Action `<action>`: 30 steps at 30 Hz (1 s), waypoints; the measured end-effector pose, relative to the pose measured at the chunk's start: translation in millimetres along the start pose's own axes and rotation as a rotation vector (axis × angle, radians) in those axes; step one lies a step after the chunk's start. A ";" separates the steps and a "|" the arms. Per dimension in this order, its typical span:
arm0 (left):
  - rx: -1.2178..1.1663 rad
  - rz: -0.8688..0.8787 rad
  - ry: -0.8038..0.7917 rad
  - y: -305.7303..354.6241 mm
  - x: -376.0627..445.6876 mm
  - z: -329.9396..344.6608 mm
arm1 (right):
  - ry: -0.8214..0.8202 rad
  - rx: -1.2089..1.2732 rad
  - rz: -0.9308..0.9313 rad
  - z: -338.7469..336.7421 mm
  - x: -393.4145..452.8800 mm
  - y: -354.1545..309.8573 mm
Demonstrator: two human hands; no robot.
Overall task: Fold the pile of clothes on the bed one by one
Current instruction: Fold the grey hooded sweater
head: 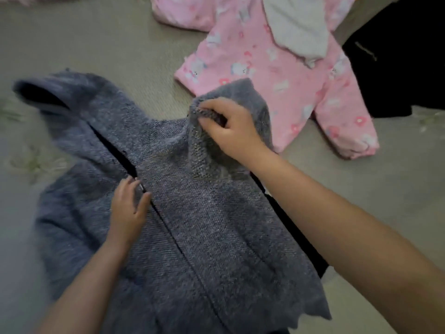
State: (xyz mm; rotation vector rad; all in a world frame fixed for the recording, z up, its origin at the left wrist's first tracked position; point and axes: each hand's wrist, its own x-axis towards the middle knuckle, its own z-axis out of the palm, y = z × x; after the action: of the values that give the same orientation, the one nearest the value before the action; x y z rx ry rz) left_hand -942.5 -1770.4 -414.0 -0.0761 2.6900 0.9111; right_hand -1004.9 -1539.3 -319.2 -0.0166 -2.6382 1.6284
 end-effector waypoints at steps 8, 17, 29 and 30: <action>-0.243 -0.381 0.142 -94.3 -71.1 -19.4 | -0.532 0.029 0.433 118.0 -18.6 15.9; -0.277 -0.693 0.293 -81.8 -12.9 5.9 | -0.587 -1.222 0.085 70.6 -46.2 108.9; -0.136 -0.577 0.593 -108.5 -23.2 -32.8 | -0.530 -1.212 -0.391 72.2 -17.8 96.8; -0.108 -0.600 0.574 -114.6 -27.7 -36.8 | -0.523 -1.194 -0.460 76.8 -24.6 92.5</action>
State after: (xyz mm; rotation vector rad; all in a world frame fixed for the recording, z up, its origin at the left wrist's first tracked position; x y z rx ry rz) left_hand -909.2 -1885.2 -445.1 -1.2617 2.8014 0.9234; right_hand -984.5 -1567.3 -437.0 0.9663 -3.1510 -0.2223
